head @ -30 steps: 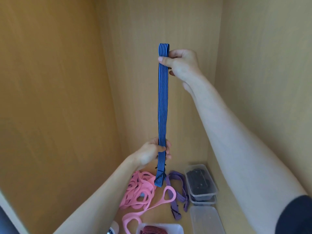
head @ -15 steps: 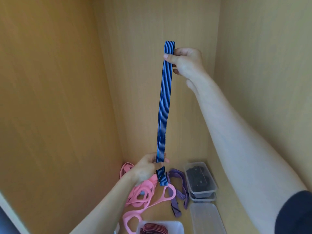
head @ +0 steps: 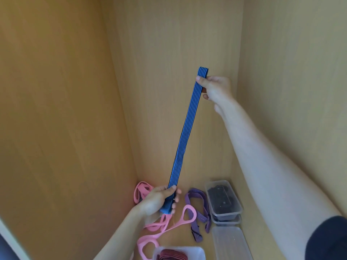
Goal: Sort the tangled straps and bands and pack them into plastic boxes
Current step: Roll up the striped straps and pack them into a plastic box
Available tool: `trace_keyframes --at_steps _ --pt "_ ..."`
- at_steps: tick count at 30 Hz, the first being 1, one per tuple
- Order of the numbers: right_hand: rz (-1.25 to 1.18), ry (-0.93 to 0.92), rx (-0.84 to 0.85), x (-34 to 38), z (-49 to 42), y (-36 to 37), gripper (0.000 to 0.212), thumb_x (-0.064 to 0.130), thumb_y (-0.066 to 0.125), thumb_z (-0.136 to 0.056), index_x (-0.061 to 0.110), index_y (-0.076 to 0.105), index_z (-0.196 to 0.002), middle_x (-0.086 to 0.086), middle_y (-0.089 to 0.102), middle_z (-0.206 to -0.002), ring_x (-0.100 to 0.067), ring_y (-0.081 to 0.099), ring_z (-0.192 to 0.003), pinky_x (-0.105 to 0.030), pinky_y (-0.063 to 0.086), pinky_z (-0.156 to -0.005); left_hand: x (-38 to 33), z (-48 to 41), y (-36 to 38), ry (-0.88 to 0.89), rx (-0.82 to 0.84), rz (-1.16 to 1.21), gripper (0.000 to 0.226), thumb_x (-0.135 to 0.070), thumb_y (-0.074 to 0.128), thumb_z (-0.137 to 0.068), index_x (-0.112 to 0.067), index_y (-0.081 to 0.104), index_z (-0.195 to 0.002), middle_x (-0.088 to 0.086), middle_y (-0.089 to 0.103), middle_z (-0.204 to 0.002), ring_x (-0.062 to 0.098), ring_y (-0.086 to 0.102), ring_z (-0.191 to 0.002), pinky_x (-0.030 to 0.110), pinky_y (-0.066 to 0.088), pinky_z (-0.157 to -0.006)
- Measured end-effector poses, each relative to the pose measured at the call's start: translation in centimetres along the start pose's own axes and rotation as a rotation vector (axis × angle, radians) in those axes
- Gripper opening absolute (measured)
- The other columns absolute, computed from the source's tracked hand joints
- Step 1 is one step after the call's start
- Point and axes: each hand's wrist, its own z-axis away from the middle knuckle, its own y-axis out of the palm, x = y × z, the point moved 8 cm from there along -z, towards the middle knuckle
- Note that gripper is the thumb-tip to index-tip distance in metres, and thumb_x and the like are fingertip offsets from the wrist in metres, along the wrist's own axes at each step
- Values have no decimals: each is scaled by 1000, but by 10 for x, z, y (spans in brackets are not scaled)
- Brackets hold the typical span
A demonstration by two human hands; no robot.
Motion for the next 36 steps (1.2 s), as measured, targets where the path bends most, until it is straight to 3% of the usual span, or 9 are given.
trace_keyframes --at_steps 4,7,13,18,24,26,29,32,36 --pt "37 42 -112 -35 0 -15 28 23 76 -90 19 58 -68 1 65 -79 -12 59 -68 -20 45 -61 4 9 -14 -143 98 -3 14 -18 54 -98 -5 52 -103 6 48 -71 15 38 -52 25 34 -47" --pt "103 71 -192 -69 9 -24 34 24 77 -88 21 53 -65 8 57 -67 -6 52 -58 -8 38 -49 -2 16 -22 -204 156 -28 33 -12 47 -80 -11 37 -112 9 49 -72 16 36 -53 25 36 -46" --pt "300 178 -197 -158 49 -28 32 22 74 -87 18 53 -63 8 52 -58 -14 48 -54 -25 37 -49 -44 17 -48 -84 -125 -311 17 8 37 -91 2 49 -102 17 56 -73 23 59 -54 27 48 -46" --pt "485 345 -50 -230 91 -31 4 9 65 -85 8 67 -88 1 60 -73 -19 55 -64 -25 38 -51 -95 20 -49 83 -260 -544 25 13 46 -97 8 59 -118 24 67 -111 32 73 -79 35 64 -72" --pt "874 409 495 -274 137 -1 18 11 72 -78 13 55 -71 -2 51 -70 -18 47 -66 -28 34 -60 -155 24 -46 394 -503 -601 26 6 66 -91 1 57 -115 19 71 -102 7 69 -56 20 49 -47" --pt "920 425 627 -276 145 9 24 18 75 -78 9 58 -64 -3 53 -63 -20 49 -64 -32 39 -61 -171 27 -43 498 -552 -563 23 5 69 -89 4 60 -110 20 72 -100 6 70 -59 16 50 -51" --pt "918 426 685 -274 144 16 37 24 77 -79 -9 70 -93 -12 74 -86 -35 70 -88 -41 54 -76 -192 29 -35 583 -551 -510 20 -3 75 -87 -1 67 -105 12 70 -89 17 68 -72 26 55 -67" --pt "935 447 742 -261 142 21 51 32 79 -83 -9 68 -112 -21 70 -119 -35 65 -113 -43 52 -97 -210 28 -25 616 -480 -476 18 -8 78 -85 -7 72 -102 4 68 -87 10 61 -67 17 46 -57" --pt "804 263 587 -199 119 29 21 17 65 -94 0 72 -106 -17 73 -110 -31 66 -109 -37 50 -92 -223 25 -7 648 -408 -527 21 -6 80 -83 -6 72 -102 7 71 -87 7 62 -65 18 48 -57"
